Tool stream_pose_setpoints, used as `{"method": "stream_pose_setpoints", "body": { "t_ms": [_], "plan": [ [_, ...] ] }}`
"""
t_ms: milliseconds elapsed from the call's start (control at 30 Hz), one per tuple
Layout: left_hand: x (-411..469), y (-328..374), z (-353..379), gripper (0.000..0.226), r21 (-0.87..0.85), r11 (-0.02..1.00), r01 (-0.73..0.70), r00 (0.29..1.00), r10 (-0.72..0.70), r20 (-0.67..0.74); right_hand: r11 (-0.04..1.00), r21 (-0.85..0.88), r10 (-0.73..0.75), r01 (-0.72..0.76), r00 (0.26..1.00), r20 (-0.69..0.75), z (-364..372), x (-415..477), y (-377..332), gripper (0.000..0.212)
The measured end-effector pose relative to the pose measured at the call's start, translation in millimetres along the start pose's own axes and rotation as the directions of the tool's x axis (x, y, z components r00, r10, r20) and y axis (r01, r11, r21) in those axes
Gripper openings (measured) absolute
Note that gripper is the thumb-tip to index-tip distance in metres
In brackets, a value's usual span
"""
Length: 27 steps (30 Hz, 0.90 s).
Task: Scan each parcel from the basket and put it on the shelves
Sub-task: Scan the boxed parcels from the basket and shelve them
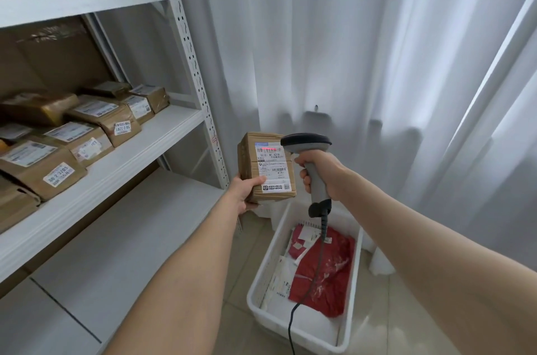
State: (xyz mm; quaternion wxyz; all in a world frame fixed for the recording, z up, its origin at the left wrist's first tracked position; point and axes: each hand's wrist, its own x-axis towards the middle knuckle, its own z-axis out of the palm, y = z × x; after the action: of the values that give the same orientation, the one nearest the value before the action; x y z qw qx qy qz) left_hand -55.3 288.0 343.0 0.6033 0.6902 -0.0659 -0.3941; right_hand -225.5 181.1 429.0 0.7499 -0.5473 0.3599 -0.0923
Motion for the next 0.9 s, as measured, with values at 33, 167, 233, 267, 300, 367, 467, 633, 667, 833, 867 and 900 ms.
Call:
{"method": "stream_pose_setpoints", "body": {
  "t_ms": [33,167,233,267,300,367,467,633,667,833,867,900],
  "plan": [
    [0,0,-3,0.049,-0.005,1.000,0.000,1.000,0.000,0.002,1.000,-0.003,0.000,0.000,1.000,-0.002,3,0,-1,0.009],
    [0,1,-11,0.049,-0.033,0.999,0.003,1.000,-0.002,0.027,1.000,-0.004,0.004,-0.005,1.000,-0.016,13,1,-1,0.011],
    [0,2,-12,0.048,-0.043,0.999,0.003,0.999,-0.001,0.046,1.000,0.003,0.001,-0.001,1.000,-0.018,16,1,0,0.011],
    [0,3,-13,0.048,-0.045,0.999,0.004,0.998,-0.002,0.055,1.000,0.008,0.002,-0.001,1.000,-0.023,18,1,1,0.011],
    [0,3,-14,0.048,-0.046,0.999,0.005,0.998,-0.002,0.063,1.000,0.010,0.003,-0.003,1.000,-0.029,20,1,1,0.011],
    [2,3,-15,0.047,-0.041,0.999,0.005,0.997,-0.001,0.081,1.000,0.002,0.005,-0.005,0.999,-0.040,23,0,0,0.010],
    [5,2,-16,0.046,-0.030,1.000,0.002,0.993,0.001,0.114,1.000,-0.005,0.006,-0.006,0.998,-0.064,27,-1,-1,0.010],
    [10,0,-21,0.045,-0.019,1.000,-0.003,0.990,0.006,0.138,1.000,-0.030,0.004,-0.006,0.997,-0.078,29,-3,-2,0.009],
    [11,-1,-22,0.044,-0.018,1.000,-0.002,0.990,0.005,0.140,0.999,-0.038,0.001,-0.004,0.997,-0.082,30,-4,-3,0.009],
    [17,-3,-27,0.038,-0.018,1.000,-0.002,0.989,0.005,0.144,0.998,-0.055,-0.006,0.001,0.995,-0.095,31,-7,-6,0.006],
    [18,-2,-27,0.037,-0.019,1.000,-0.002,0.989,0.005,0.146,0.998,-0.058,-0.006,0.001,0.995,-0.097,31,-8,-7,0.005],
    [18,-2,-27,0.037,-0.019,1.000,-0.001,0.989,0.004,0.147,0.998,-0.060,-0.008,0.002,0.995,-0.100,31,-8,-7,0.005]
  ]
}}
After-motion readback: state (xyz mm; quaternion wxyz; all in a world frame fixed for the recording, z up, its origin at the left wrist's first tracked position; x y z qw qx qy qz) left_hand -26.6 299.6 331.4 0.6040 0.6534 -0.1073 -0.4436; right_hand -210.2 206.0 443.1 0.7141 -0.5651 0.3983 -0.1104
